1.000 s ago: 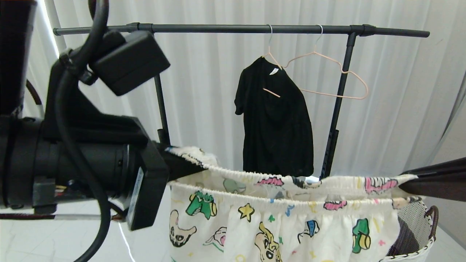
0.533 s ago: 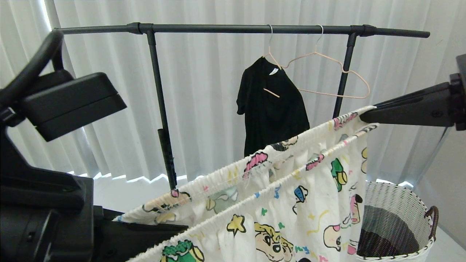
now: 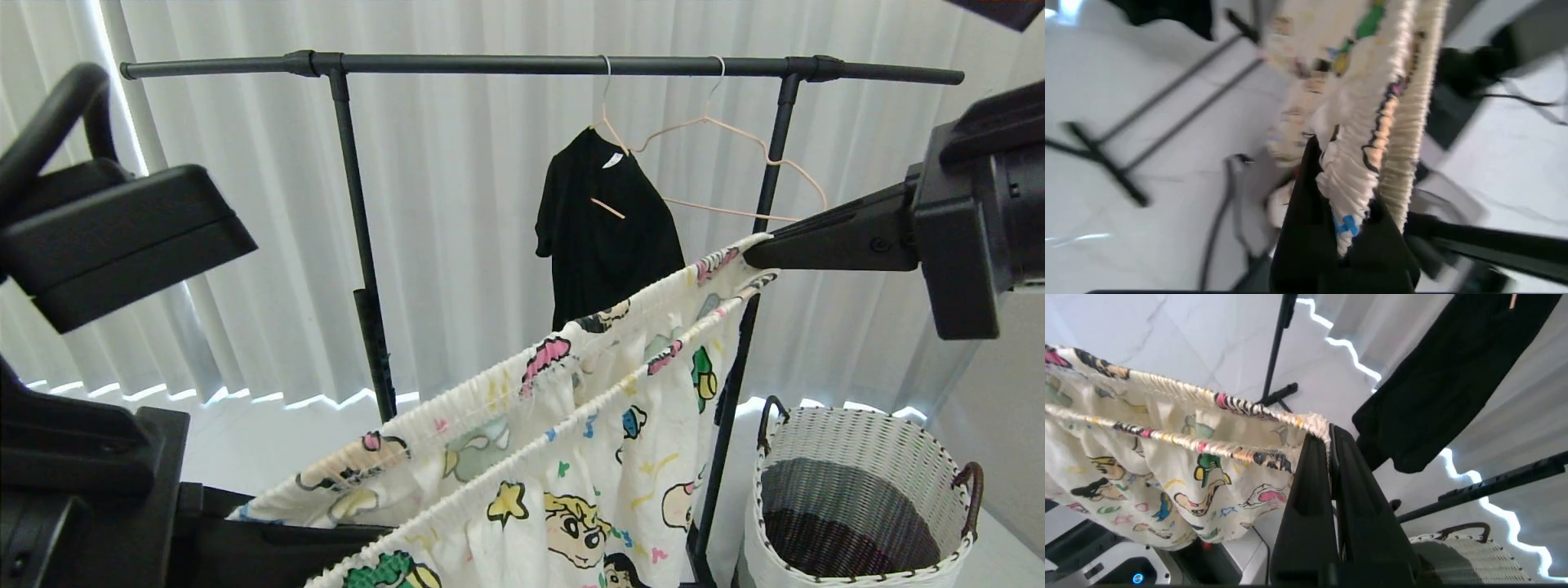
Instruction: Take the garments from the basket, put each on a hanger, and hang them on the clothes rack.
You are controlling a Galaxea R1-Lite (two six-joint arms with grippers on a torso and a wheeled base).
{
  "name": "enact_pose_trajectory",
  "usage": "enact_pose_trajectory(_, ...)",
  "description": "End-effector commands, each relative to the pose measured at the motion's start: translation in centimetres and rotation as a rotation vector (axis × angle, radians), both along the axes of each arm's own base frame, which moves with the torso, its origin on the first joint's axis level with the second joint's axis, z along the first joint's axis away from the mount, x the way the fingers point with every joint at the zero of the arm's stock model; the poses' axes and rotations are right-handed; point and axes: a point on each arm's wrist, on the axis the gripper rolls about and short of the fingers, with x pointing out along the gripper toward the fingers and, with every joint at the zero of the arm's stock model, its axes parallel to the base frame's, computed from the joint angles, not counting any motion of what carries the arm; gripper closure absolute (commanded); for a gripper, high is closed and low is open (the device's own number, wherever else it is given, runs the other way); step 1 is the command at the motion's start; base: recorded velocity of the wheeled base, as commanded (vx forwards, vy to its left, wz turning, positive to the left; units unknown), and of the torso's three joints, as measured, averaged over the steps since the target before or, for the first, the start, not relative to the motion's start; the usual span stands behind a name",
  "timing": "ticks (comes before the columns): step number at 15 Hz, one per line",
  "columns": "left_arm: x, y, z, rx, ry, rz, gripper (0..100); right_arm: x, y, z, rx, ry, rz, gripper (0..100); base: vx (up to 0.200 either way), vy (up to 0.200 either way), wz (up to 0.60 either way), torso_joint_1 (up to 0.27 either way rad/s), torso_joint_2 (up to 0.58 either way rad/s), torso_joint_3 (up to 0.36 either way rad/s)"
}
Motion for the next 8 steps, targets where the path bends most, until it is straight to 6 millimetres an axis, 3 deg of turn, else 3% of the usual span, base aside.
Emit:
enact_pose_trajectory(1, 0.5, -0.4, -0.6, 0.055, -0.027, 0.014, 100, -0.2, -0.2, 0.0, -0.004, 0.002, -0.002, 100, 0.0, 0.0, 0.0, 0.0, 0.0, 0.0)
enact_pose_trajectory(3, 1.5, -1.0, -0.3, 0.111, -0.124, 0.078, 100, -0.7, -1.5, 0.1, -0.029, 0.02, -0.021, 100, 0.0, 0.0, 0.0, 0.0, 0.0, 0.0)
enact_pose_trajectory(5, 2.9, -1.7, 1.8, 0.058, -0.164, 0.131, 100, -1.9, -3.5, 0.3, -0.045, 0.041, -0.036, 100, 0.0, 0.0, 0.0, 0.0, 0.0, 0.0)
enact_pose_trajectory(8, 4.7, -3.3, 3.7, -0.054, -0.242, 0.165, 100, -2.8, -4.6, 0.5, -0.042, 0.051, -0.038, 100, 0.0, 0.0, 0.0, 0.0, 0.0, 0.0)
